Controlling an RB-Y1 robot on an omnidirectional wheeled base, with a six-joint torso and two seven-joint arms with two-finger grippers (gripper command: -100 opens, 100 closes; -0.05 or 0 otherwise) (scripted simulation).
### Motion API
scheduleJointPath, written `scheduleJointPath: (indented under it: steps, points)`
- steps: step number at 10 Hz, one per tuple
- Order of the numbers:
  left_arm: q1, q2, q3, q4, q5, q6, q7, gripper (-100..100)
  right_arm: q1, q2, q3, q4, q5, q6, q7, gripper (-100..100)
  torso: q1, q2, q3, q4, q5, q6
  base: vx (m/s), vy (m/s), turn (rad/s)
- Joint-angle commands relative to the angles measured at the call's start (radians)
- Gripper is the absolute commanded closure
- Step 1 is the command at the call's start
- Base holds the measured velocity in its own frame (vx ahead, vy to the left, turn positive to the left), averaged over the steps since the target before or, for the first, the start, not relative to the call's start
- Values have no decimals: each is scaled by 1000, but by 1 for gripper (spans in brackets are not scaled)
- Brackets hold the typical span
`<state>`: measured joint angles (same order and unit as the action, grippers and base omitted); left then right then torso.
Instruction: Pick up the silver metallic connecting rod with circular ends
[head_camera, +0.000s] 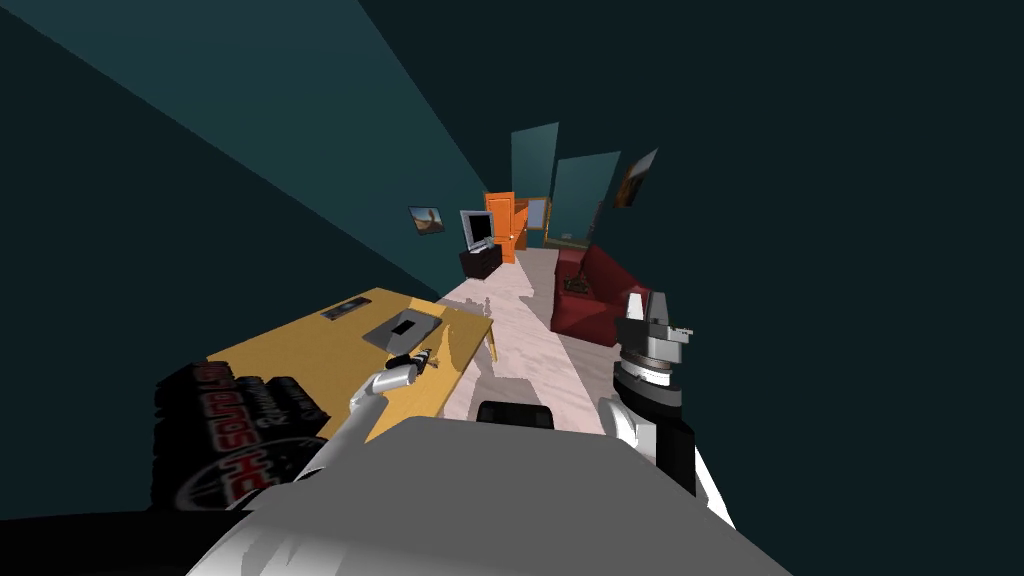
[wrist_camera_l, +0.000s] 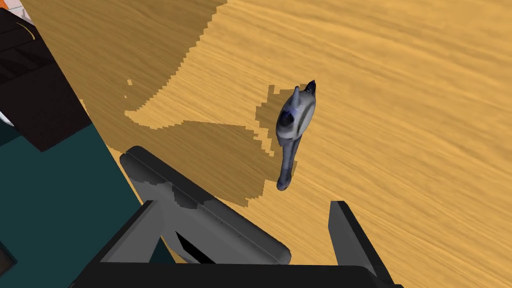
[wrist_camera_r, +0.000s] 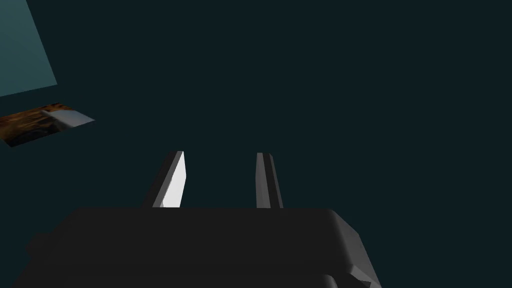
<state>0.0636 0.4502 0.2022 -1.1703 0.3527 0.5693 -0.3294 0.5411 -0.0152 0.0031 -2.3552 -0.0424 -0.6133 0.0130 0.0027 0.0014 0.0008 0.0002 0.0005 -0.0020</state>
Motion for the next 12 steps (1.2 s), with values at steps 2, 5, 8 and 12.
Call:
scheduleJointPath:
  steps: [2, 5, 8, 12]
  points:
    - [-19, 10, 15, 47, 7, 69, -13, -100, 0, 0, 0, 0, 0, 0, 0, 0, 0, 0, 0, 0, 0, 1, -25, 42, -234]
    - [-62, 32, 38, 136, 24, 145, -40, -100, 0, 0, 0, 0, 0, 0, 0, 0, 0, 0, 0, 0, 0, 0, -32, 45, -200]
    - [-82, 43, 49, 177, 32, 207, -52, -100, 0, 0, 0, 0, 0, 0, 0, 0, 0, 0, 0, 0, 0, 1, -30, 39, -176]
    - [-135, 74, 79, 284, 51, 319, -87, -100, 0, 0, 0, 0, 0, 0, 0, 0, 1, 1, 1, 0, 0, -1, -42, 46, -215]
